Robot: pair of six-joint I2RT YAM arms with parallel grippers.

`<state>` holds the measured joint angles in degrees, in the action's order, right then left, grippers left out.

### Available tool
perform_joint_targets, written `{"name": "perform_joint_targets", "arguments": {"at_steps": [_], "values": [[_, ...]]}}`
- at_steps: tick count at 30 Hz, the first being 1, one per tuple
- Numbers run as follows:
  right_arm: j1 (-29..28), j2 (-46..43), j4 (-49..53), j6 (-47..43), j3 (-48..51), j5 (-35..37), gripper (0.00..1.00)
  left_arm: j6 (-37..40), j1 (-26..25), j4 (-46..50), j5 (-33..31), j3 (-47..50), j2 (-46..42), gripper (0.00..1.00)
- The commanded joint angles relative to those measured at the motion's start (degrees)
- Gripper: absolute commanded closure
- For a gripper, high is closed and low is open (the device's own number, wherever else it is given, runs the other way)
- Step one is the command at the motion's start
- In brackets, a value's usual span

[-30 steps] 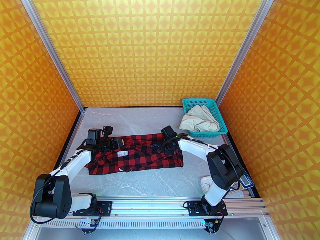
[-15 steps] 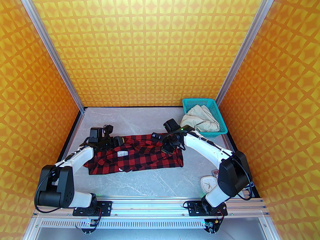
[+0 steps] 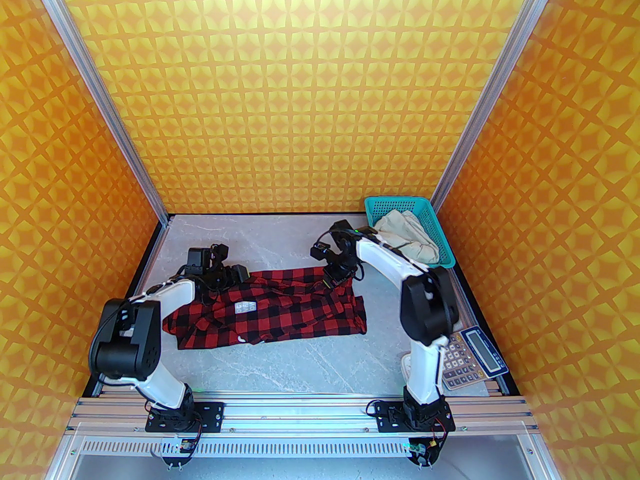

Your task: Fold and stack the mixed laundry pile

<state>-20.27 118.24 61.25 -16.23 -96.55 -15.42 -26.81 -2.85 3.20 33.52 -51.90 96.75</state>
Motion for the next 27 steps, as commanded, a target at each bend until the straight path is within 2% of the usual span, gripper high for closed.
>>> {"name": "perform_joint_targets", "arguments": {"at_steps": [1, 5, 7, 13, 16, 20, 23, 24, 27], "values": [[1.5, 2.6, 2.5, 3.9, -2.8, 4.3, 0.95, -0.5, 1.2, -2.3, -1.1, -2.4, 1.6, 0.54], [2.0, 2.5, 1.5, 5.0, -2.8, 7.4, 0.84, -0.5, 2.3, -2.5, -1.1, -3.5, 1.5, 0.54], [2.2, 1.9, 0.5, 6.1, -2.9, 9.3, 0.71, -0.3, 2.8, -1.8, -1.1, -4.5, 1.0, 0.54], [2.3, 0.8, 0.3, 7.3, -3.3, 12.7, 0.48, 1.5, 3.0, 1.3, -1.2, -5.4, -2.0, 0.54], [2.2, -3.0, 0.1, 9.9, -1.9, 13.3, 0.48, 3.2, 2.9, 3.8, -1.2, -3.3, -6.1, 0.54], [0.3, -11.0, -3.1, 16.0, 4.1, 9.3, 0.54, 4.9, 0.9, 6.8, -1.1, -0.5, -9.8, 0.54], [-3.0, -14.7, -8.4, 21.7, 10.1, 4.4, 0.59, 5.5, -1.9, 6.3, -1.0, 0.4, -8.7, 0.55], [-4.4, -14.9, -10.5, 23.7, 11.9, 0.3, 0.61, 5.2, -2.5, 5.5, -1.0, 0.3, -7.4, 0.56], [-6.1, -13.6, -16.1, 29.7, 14.3, -4.0, 0.68, 4.2, -2.9, 3.4, -1.0, -0.1, -3.6, 0.58]]}}
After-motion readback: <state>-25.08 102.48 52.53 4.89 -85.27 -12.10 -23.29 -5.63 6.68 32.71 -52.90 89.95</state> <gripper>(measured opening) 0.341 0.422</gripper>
